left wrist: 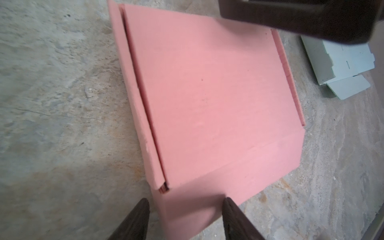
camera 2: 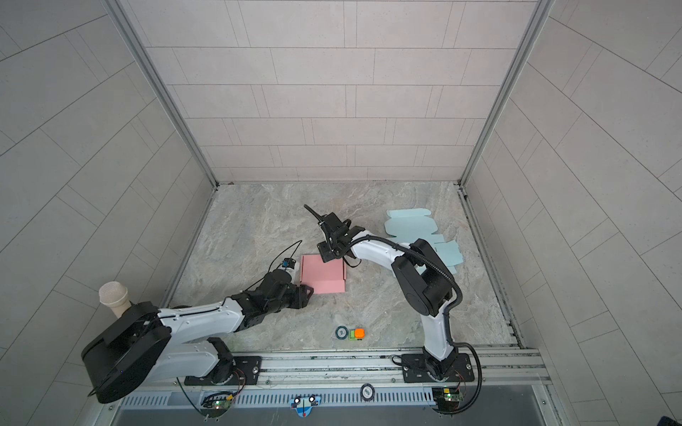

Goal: Fold the paper box

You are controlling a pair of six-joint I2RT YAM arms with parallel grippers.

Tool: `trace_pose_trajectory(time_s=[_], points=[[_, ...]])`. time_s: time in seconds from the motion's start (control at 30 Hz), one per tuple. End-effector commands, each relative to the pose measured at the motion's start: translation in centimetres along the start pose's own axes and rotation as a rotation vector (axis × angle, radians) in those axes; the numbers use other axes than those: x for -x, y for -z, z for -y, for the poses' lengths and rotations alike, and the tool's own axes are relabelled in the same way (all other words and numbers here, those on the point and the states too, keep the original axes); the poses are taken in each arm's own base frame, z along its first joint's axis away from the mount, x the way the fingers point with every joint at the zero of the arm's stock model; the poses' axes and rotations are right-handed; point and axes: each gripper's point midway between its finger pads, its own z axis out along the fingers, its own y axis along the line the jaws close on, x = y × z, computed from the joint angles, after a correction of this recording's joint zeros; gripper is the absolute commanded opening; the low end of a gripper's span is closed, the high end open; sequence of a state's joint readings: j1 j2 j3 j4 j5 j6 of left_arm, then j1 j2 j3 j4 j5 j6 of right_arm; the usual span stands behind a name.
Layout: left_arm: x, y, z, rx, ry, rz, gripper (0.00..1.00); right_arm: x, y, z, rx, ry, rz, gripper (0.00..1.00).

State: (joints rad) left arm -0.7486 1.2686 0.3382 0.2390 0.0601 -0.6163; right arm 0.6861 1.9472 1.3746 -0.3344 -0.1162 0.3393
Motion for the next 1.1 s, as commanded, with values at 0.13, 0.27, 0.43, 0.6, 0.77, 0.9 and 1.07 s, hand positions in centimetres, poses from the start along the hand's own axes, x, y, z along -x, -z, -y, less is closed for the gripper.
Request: trace_pose_trajectory(time_s=[0.13,0.27,0.43,0.6,0.77,0.9,1.07], points=[[0.9,-0.3,0.0,0.021,-0.016,0.024,0.59,-1.5,-1.2,-1.0,0.085,-0.013,-0.05,0.6],[0.9,-0.4,-0.3,0.044,-0.023,0.026,0.59,-2.4,-1.8,-1.1,0.095,-0.021,-0.073,0.6],[1.1,-1.0,-0.6,0.073,-0.036,0.02,0.61,-3.5,-2.5,-1.1,0.103,-0.03,-0.104,0.59],[1.3,-1.3,-1.0,0.104,-0.045,0.015,0.61,-4.4,-3.1,-1.5,0.136,-0.056,-0.125,0.59],[1.6,-1.2,-2.1,0.17,-0.06,0.031,0.66,-5.3,-3.3,-2.0,0.153,-0.054,-0.143,0.58],[1.6,-1.3,-2.9,0.22,-0.071,0.034,0.71,-5.8,-3.4,-2.1,0.152,-0.05,-0.155,0.57],[2.0,-1.6,-3.5,0.266,-0.093,0.037,0.75,-6.2,-3.6,-2.3,0.158,-0.045,-0.165,0.57]])
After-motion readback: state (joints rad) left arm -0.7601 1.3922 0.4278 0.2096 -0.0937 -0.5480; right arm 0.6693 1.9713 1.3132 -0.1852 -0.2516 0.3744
